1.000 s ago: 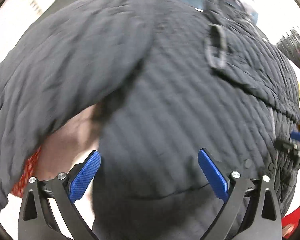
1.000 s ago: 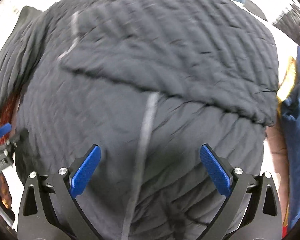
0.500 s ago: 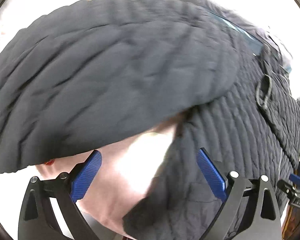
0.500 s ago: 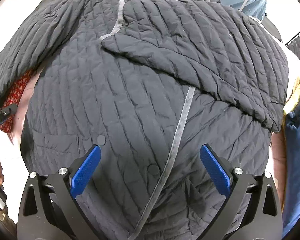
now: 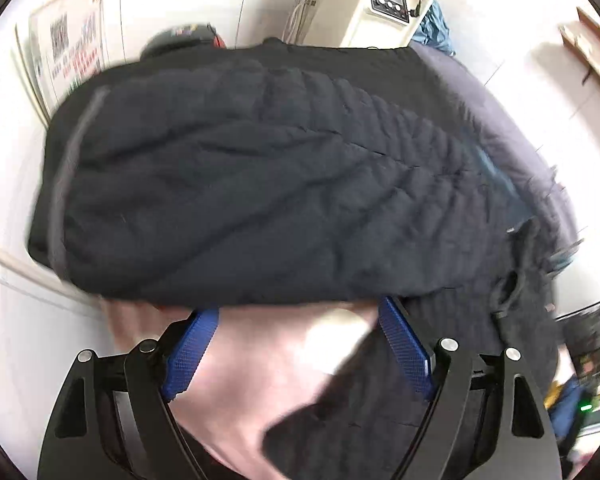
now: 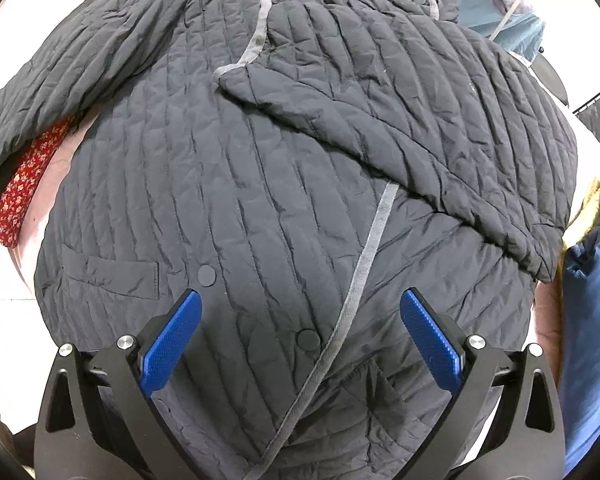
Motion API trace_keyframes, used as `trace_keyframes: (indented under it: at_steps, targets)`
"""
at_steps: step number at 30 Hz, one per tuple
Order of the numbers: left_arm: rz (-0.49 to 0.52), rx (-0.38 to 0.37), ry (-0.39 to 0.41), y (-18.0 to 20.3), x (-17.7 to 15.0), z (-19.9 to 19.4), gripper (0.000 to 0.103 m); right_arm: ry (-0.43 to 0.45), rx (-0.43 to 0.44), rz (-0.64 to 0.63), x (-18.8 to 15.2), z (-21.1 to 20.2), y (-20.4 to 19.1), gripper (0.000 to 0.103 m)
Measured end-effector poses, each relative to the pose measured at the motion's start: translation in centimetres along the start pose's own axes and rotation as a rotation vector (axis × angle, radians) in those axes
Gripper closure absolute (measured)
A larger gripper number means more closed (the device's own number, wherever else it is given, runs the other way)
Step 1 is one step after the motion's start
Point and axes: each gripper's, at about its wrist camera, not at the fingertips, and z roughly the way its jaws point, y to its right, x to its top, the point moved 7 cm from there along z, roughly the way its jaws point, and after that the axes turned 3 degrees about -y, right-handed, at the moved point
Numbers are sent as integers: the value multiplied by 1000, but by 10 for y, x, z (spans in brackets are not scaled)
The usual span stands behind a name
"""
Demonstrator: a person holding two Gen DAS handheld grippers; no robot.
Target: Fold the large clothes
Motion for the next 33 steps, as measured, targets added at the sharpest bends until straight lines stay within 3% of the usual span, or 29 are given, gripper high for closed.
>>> trace_keyframes:
  at_steps: [4, 7, 10, 12, 14, 17, 19, 23, 27, 30, 33]
  targets:
    - [-50, -143, -29, 25, -12, 3, 19, -5, 3, -8, -6, -2, -5, 5]
    - [-72, -114, -7, 21, -6, 6, 18, 0, 0, -2, -6, -4, -7, 5]
    - [-191, -113, 29, 7, 13, 9, 21, 0, -2, 9, -10, -6, 0, 5]
    - [-234, -149, 49, 6, 21, 4, 30, -1, -9, 13, -10, -6, 2, 5]
    - [-208, -155, 36, 16, 26, 2, 43, 6, -14, 15, -10, -8, 3, 5]
    - [-117, -146, 31, 44, 27, -2, 78, 23, -30, 8, -11, -14, 6, 5]
    - [-74, -156, 42, 65, 28, -5, 89, 34, -38, 7, -12, -18, 8, 6]
    - [158, -70, 149, 118, 47, -24, 95, 51, -45, 35, -14, -27, 24, 6]
    - [445, -68, 294, 204, 73, -47, 96, 58, -42, 110, -18, -34, 50, 6]
    - [589, -125, 301, 269, 70, -40, 96, 60, -34, 174, -22, -36, 69, 6]
    - [773, -193, 236, 340, 35, -16, 96, 71, -26, 244, -28, -42, 91, 6]
